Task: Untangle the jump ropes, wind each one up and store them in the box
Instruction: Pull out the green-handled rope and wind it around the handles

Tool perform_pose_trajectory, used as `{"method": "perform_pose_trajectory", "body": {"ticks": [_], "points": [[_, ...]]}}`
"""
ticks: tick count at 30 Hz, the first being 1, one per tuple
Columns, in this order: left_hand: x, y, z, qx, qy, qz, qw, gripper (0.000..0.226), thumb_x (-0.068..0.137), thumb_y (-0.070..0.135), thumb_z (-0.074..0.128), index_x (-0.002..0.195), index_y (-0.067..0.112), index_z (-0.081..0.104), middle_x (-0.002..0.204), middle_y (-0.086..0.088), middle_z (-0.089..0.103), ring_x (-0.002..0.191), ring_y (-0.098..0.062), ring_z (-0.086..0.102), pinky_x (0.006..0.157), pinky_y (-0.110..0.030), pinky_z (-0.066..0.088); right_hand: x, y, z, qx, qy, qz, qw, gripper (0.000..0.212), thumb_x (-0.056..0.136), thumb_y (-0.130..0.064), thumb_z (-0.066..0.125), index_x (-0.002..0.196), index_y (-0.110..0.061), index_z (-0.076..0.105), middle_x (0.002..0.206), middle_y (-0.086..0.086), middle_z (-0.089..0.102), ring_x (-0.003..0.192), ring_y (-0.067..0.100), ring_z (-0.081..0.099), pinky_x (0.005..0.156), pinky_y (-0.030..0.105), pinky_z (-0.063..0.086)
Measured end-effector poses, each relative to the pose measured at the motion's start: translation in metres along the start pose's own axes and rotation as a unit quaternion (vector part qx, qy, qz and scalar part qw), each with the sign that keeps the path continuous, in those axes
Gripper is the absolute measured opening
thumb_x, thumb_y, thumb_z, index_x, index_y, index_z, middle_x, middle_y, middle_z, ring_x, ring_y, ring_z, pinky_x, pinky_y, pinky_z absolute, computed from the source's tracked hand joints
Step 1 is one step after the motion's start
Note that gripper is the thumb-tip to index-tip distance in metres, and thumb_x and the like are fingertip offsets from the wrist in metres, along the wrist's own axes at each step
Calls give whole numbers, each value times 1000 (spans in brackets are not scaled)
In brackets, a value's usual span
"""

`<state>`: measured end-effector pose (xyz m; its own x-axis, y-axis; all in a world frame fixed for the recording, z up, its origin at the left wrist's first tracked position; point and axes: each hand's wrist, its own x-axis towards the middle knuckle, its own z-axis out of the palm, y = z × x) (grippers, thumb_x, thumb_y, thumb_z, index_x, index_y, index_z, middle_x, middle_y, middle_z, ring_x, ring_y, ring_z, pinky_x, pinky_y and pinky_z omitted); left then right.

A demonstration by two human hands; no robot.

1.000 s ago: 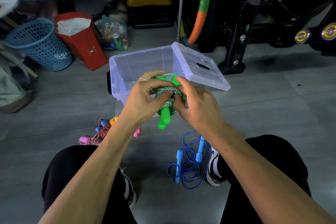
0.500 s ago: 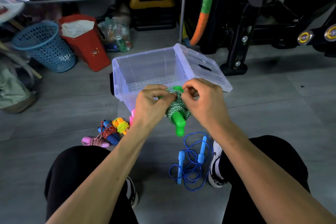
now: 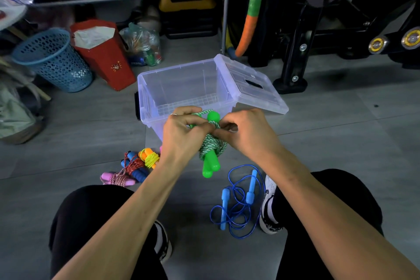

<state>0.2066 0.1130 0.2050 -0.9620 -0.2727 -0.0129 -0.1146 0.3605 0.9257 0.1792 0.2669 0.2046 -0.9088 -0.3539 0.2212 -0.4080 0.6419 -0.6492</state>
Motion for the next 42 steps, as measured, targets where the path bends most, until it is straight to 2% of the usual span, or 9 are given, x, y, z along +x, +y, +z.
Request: {"method": "perform_pose_trajectory", "body": {"ticks": [8,14,18,23,26,29,33,36,42], "points": [[0,-6,11,46,9,9,999,16,76,11,71,71,25,77,102,14,61,106,5,54,87,-11,41,0,-6,4,-156,-61,-16,986,17,90,-22,53,81,-11,43,86,8,56,85,33,56,61,34,32],[6,-4,8,25,-44,-8,999,10,82,10,71,75,7,77,91,17,60,99,8,52,75,4,31,3,-4,-5,-97,-25,22,995,18,85,-24,61,92,-8,64,89,7,66,85,30,59,70,40,50],[4,-1,12,13,-45,9,999,13,86,9,69,77,2,74,86,20,57,97,9,49,75,5,29,1,3,-3,-104,-31,11,994,23,92,-26,56,76,-10,53,74,3,51,73,31,52,61,37,41],[7,-3,10,-27,-16,-31,999,5,84,31,72,82,26,74,102,13,65,105,-1,54,86,-8,35,0,6,2,6,-1,10,1000,15,99,-17,48,97,-5,57,95,3,51,82,20,52,75,32,41],[4,-2,10,-107,-49,-96,988,10,85,33,72,81,24,75,83,13,70,83,-5,61,75,-20,47,2,1,-3,154,-29,104,982,18,100,-19,49,107,-8,61,112,-2,51,87,2,51,81,12,37],[0,3,9,-128,-41,-69,989,9,85,26,72,80,19,75,73,14,69,71,-3,61,75,-25,51,3,0,-7,272,-59,164,946,17,100,-22,49,108,-16,63,126,-10,52,104,-2,51,99,16,35],[2,3,4,-112,-1,-12,994,17,81,13,76,69,23,73,68,23,68,70,6,60,70,-10,47,3,2,-7,306,-104,175,930,24,97,-28,55,104,-9,67,131,-13,51,108,-4,52,98,17,36],[5,-2,4,-69,-2,15,997,27,78,12,77,60,32,70,65,21,67,74,1,61,72,-14,48,4,5,-5,263,-146,162,940,38,75,-51,70,99,-21,70,126,-19,50,115,6,56,100,27,42],[11,-14,10,0,12,60,998,8,75,20,79,69,21,74,79,6,71,87,-10,65,79,-23,49,2,11,0,102,-29,95,990,11,89,-28,67,87,-19,71,108,-9,68,88,4,63,85,29,51]]}}
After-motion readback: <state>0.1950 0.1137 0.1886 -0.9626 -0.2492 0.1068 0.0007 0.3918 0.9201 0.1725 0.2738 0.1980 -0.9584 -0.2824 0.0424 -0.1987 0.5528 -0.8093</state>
